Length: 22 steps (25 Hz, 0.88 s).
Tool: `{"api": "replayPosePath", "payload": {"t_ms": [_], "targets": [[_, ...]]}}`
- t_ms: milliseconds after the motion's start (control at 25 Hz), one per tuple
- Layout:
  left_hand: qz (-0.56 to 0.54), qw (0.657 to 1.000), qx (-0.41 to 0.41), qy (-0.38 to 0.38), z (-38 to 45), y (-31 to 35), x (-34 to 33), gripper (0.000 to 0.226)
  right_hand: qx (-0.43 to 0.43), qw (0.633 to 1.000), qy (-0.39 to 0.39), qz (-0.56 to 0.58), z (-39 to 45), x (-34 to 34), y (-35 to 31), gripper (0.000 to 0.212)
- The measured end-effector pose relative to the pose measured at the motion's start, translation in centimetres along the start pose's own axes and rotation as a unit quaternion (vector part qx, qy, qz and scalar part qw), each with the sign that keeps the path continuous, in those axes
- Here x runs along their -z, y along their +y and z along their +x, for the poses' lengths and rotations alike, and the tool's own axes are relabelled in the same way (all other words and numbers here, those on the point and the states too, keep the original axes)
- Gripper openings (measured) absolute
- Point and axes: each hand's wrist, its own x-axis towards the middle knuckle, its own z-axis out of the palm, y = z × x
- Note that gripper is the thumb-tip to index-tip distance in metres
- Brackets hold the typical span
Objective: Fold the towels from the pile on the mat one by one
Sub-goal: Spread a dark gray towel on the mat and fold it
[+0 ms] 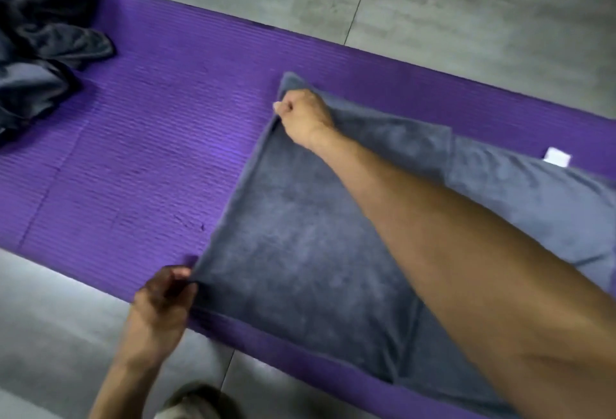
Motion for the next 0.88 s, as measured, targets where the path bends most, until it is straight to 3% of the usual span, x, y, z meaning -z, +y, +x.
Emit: {"api": "replayPosePath", "payload": {"t_ms": [120,160,200,280,360,440,520,600,760,880], "targets": [[0.252,0.961,-0.036,0.105,0.5,0.0,1.5,0.024,0.079,0.996,-0.034,0.021,-2.1,-0.8,-0.3,0.009],[0.275,0.953,-0.046,0.119,0.1,0.9,0.9,0.032,0.102,0.994,-0.02,0.03,-3.9,-0.7,0.7,0.016],[0.25,0.959,-0.069,0.111,-0.6,2.2,-0.7,0.036,0.119,0.992,0.023,0.047,-5.9,-0.4,2.4,0.025],[0.179,0.969,-0.169,0.028,-3.6,6.0,-6.5,0.031,0.089,0.976,0.193,0.044,-9.8,1.1,7.3,0.036],[0.195,0.944,-0.263,-0.041,-7.8,8.7,-13.2,0.026,-0.06,0.949,0.31,0.013,-11.4,3.4,13.0,0.039],[0.26,0.92,-0.274,-0.101,-11.8,10.7,-17.8,0.04,-0.212,0.94,0.245,0.11,-11.0,5.7,16.8,0.036],[0.324,0.904,-0.246,-0.129,-13.7,10.6,-19.7,0.064,-0.219,0.93,0.142,0.258,-9.8,7.2,17.9,0.035],[0.337,0.905,-0.219,-0.136,-14.2,9.8,-19.4,0.072,-0.182,0.917,0.087,0.343,-8.9,8.0,17.2,0.043],[0.261,0.929,-0.252,-0.075,-14.6,9.5,-18.1,0.036,-0.161,0.86,0.12,0.469,-9.0,9.6,16.7,0.044],[0.173,0.932,-0.316,-0.041,-15.4,10.8,-18.1,0.031,-0.128,0.831,0.124,0.527,-10.7,11.5,17.9,0.036]]}}
